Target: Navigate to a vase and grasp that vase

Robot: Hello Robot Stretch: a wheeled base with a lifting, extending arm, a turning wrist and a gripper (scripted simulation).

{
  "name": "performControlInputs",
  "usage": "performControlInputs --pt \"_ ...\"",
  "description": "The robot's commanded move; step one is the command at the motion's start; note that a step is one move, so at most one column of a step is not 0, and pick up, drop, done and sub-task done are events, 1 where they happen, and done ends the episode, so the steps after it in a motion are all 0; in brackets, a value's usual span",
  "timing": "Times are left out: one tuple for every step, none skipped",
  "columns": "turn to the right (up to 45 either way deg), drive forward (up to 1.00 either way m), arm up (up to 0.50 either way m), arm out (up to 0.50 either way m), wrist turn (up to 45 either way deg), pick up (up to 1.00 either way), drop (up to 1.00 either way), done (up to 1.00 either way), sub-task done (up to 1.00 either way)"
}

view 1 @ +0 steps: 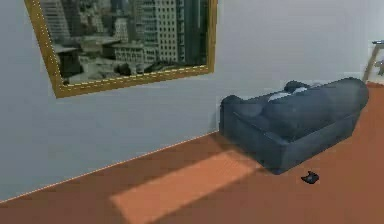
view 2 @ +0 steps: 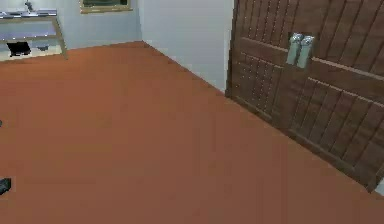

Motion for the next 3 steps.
performControlInputs --pt "45.0 0.00 0.00 0.00 0.0 0.00 0.00 0.00 0.00" --pt "9.0 0.00 0.00 0.00 0.0 0.00 0.00 0.00 0.00" --pt "0.0 1.00 0.00 0.00 0.0 0.00 0.00 0.00 0.00"
